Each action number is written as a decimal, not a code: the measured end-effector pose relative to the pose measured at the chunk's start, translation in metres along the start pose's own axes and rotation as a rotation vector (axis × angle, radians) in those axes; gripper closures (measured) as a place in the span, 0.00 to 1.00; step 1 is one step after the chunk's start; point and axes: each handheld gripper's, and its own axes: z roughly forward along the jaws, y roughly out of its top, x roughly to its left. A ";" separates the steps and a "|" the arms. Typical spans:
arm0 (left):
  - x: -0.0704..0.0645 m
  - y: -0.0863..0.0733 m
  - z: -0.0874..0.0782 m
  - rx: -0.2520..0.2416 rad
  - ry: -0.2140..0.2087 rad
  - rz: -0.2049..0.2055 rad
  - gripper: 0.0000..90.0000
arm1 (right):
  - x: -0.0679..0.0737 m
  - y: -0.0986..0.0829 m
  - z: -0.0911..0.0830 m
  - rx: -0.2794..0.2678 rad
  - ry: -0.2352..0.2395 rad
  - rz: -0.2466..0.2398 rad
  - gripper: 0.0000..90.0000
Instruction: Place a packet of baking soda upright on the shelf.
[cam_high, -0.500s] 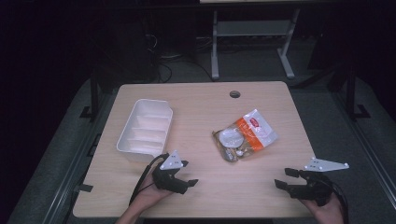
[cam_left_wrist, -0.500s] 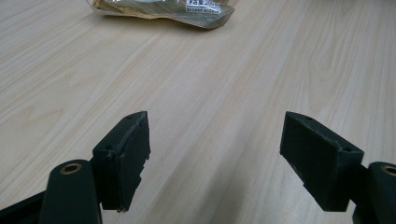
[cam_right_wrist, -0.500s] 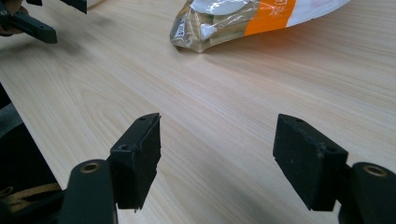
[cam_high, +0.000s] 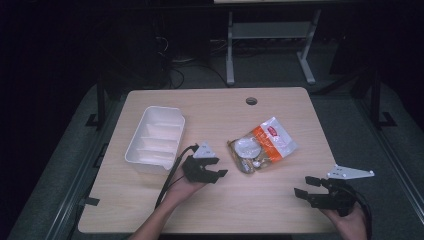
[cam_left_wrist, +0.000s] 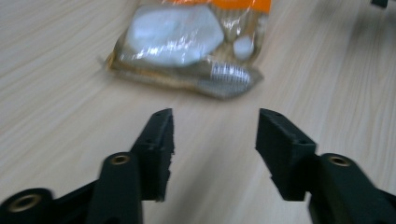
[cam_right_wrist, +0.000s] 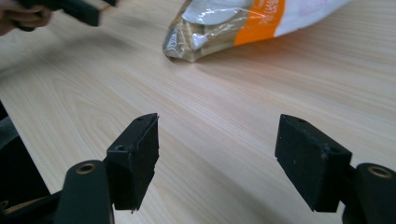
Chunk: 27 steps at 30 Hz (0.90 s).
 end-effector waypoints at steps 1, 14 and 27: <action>0.000 0.006 0.005 0.010 0.007 0.013 0.58 | 0.000 0.002 0.001 -0.002 -0.002 -0.001 0.33; 0.013 0.059 0.060 0.119 0.020 0.058 0.94 | -0.039 0.028 0.030 -0.002 0.009 0.129 0.27; 0.020 0.061 0.082 0.151 0.008 0.029 0.98 | -0.055 0.051 0.074 0.023 0.018 0.187 0.28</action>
